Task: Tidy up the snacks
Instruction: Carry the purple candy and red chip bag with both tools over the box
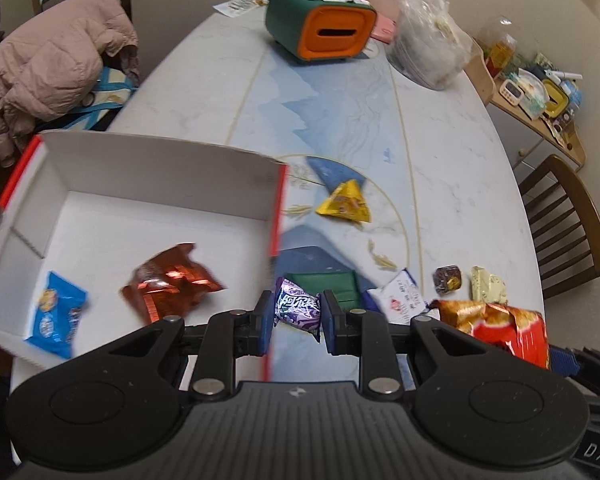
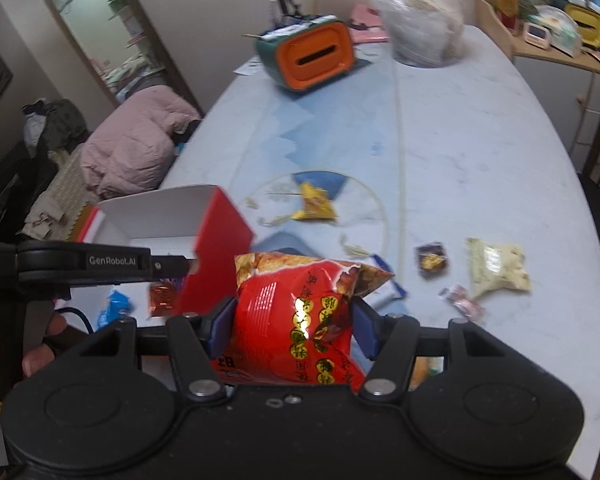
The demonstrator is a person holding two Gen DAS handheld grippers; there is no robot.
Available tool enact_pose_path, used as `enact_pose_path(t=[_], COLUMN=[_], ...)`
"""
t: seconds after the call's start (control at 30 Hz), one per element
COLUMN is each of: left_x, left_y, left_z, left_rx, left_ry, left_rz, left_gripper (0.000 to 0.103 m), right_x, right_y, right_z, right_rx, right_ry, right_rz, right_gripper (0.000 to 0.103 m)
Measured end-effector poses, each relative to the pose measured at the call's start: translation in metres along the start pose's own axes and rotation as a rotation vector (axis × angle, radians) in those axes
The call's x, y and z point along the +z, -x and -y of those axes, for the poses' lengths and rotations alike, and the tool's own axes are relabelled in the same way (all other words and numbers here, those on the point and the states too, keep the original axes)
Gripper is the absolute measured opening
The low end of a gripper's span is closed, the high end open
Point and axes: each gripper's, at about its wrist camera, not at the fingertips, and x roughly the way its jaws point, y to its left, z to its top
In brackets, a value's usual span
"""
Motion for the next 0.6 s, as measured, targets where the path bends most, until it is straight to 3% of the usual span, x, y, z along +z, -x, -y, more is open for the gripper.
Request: enact_pose_path(t=[0.23,0.6], left_x=[-0.001,0.001], left_y=[0.025,0.040], left_z=[-0.048,-0.125], left_rx=[0.014,0.067], left_ry=[0.035,0.076], left_rz=[0.019,0.028], left_gripper=[0.024,0.024], right_x=[0.006,0.012], right_y=[-0.008,-0.055], right_z=[-0.054,-0.133], right_rx=[0.047,0.064], right_ry=[0.066,0.173], right_rz=[0.007,-0.032], right_gripper=[0.060,0.059])
